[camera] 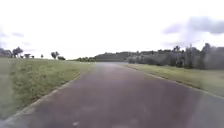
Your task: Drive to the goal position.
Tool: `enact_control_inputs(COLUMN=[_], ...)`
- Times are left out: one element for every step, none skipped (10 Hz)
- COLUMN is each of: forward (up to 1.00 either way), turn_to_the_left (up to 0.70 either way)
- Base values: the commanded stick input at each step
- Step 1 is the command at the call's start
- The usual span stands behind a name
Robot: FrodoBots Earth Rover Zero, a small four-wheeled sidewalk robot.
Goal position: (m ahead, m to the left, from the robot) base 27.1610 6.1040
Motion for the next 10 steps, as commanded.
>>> enact_control_inputs(forward=[0.70,0.70,0.70,0.70,0.70,0.70,0.70,0.70,0.70,0.70], turn_to_the_left=[0.00,0.00,0.00,0.02,0.09,0.35,0.35,0.35,0.35,0.13])
